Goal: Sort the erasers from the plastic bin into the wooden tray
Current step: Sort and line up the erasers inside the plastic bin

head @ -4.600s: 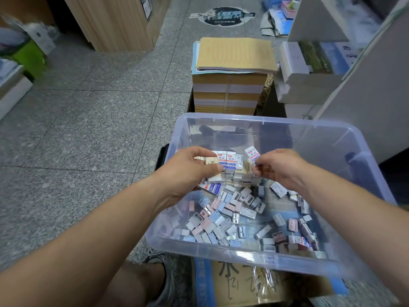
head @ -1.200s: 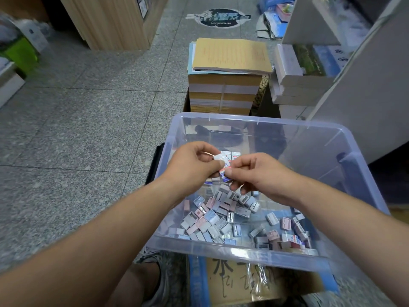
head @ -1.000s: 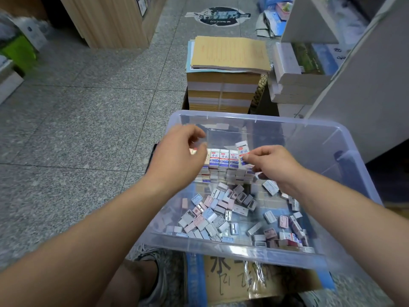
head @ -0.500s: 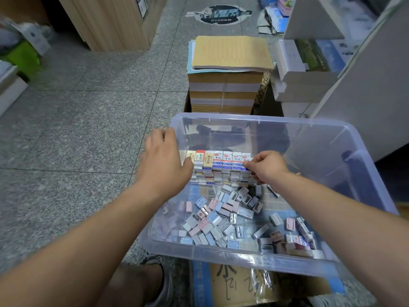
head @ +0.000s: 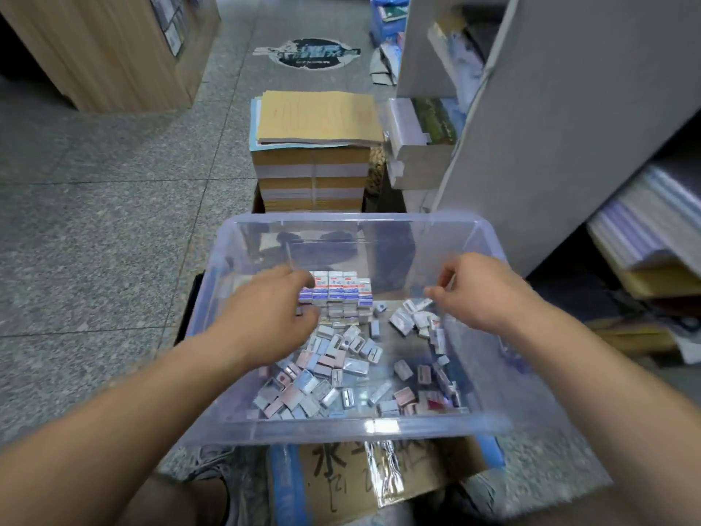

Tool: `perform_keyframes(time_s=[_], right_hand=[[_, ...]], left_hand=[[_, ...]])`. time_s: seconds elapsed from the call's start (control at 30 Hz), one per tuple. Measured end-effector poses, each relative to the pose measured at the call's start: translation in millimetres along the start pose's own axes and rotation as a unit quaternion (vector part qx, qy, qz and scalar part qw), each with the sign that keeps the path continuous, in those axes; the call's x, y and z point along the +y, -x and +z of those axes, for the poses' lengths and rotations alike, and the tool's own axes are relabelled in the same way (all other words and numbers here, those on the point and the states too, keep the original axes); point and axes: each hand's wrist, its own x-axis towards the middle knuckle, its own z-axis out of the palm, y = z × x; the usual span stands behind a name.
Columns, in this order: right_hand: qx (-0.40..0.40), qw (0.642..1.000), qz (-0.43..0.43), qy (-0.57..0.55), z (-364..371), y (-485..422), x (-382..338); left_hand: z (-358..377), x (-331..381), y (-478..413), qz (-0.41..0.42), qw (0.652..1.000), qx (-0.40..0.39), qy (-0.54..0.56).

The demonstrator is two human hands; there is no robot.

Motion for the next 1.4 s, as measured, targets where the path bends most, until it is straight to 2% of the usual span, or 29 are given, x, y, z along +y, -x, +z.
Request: perform_keyframes(time_s=[0.07,0.17,0.23,0.33,0.47,0.63,0.8,0.9,0.97,1.03,1.17,1.27,1.4], right_hand=[[0.042,0.997,0.005,0.070,-12.4,17.0,18.7],[0.096,0.988,0.012,0.121,-13.6,38.1,45.3],[0.117,0.987,0.043,0.102,-3.1,47.6,60.2],[0.123,0.990,0.064,0.008,15.4,50.8,76.5],[0.116,0.987,0.068,-0.086,21.9,46.4,84.4],[0.116,0.988,0.050,-0.087,24.5,38.9,91.1],[0.123,0.986,0.043,-0.108,28.0,36.8,94.6],[0.129,0.984,0.036,-0.119,28.9,36.0,94.2],[0.128,0.984,0.035,-0.117,29.5,35.0,94.4],[0.127,0.985,0.036,-0.116,29.9,34.4,94.2],[0.121,0.984,0.038,-0.128,29.7,34.4,95.7],[0.117,0.983,0.036,-0.136,30.9,34.2,96.8],[0.121,0.983,0.037,-0.129,30.2,33.5,97.2]], left_hand=[[4.4,16.7,-2.7,0.037,0.995,-0.090,-0.001],[13.1,37.7,-12.4,0.079,0.976,-0.186,-0.087],[27.6,49.5,-24.7,0.120,0.955,-0.246,-0.118],[63.1,66.6,-47.1,0.160,0.934,-0.300,-0.106],[117.1,83.4,-67.0,0.171,0.923,-0.324,-0.115],[155.0,79.4,-73.0,0.145,0.911,-0.373,-0.098],[154.1,72.7,-79.6,0.142,0.918,-0.366,-0.053],[146.9,81.5,-83.7,0.109,0.931,-0.344,0.045],[146.8,95.0,-81.4,0.076,0.912,-0.366,0.169],[154.3,106.9,-75.6,0.076,0.894,-0.381,0.223],[169.9,120.3,-67.7,0.153,0.886,-0.412,0.149],[172.3,118.0,-67.6,0.145,0.868,-0.454,0.138],[176.4,112.7,-71.2,0.167,0.864,-0.451,0.150]])
